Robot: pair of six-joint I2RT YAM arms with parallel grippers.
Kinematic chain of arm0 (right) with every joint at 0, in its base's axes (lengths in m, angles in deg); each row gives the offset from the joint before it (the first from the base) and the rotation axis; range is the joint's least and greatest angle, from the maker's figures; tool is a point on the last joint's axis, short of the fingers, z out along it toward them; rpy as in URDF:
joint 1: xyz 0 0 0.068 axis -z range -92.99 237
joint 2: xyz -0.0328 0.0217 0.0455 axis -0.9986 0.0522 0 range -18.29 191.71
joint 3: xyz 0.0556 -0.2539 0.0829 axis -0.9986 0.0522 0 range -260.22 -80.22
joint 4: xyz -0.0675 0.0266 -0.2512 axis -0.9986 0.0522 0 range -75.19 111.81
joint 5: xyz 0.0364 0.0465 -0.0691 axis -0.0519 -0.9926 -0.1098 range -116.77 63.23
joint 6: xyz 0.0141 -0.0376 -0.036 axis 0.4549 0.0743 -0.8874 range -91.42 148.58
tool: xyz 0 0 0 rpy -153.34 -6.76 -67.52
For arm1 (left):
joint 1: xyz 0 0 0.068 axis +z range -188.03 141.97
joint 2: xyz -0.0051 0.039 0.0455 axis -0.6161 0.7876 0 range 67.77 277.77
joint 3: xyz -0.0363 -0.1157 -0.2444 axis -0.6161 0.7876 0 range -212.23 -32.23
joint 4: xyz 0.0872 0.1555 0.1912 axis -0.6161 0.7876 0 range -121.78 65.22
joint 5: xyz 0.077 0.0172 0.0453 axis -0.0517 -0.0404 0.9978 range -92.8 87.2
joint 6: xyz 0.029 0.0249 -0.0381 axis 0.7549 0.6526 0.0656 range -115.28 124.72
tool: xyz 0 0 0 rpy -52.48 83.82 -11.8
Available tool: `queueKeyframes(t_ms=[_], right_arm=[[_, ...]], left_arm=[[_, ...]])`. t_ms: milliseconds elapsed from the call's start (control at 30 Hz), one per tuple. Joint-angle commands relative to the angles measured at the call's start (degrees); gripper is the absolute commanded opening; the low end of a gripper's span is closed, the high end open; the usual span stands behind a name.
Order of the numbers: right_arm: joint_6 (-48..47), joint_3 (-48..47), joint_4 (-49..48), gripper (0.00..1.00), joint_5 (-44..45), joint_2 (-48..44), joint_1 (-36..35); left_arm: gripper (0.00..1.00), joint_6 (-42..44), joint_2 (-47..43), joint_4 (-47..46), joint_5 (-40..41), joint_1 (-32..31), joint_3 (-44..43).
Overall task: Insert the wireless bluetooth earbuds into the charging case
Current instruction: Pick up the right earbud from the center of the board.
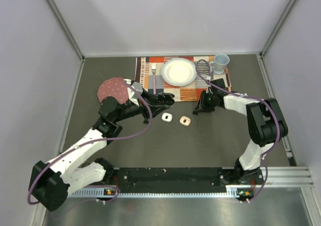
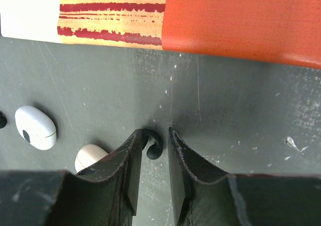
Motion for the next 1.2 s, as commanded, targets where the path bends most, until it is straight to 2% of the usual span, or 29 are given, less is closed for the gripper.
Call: queueKeyframes(t_ms=[0,867,1000,1167], right_arm=[[-1.26,1.46,2.44,0.27,1.13,-0.45,-1.28],[-1.44,2.34,1.92,0.26,-1.07,-1.86,-2.34],[-1.70,2.60,1.74,0.21,-1.16,-2.12,-2.34],[-1.26,2.60,1.39,0.20,-1.68,-2.30,-2.34]], left_arm=[[0.00,-0.57,0.31,-2.60,-0.44,0.01,-1.59],[0.00,-0.39,0.22,-1.20,-0.18,0.01,-1.33],[0.00,-0.39,0.14,-1.20,0.17,0.01,-1.33],[0.00,-0.48,0.75,-1.20,-0.09,0.01,-1.59]])
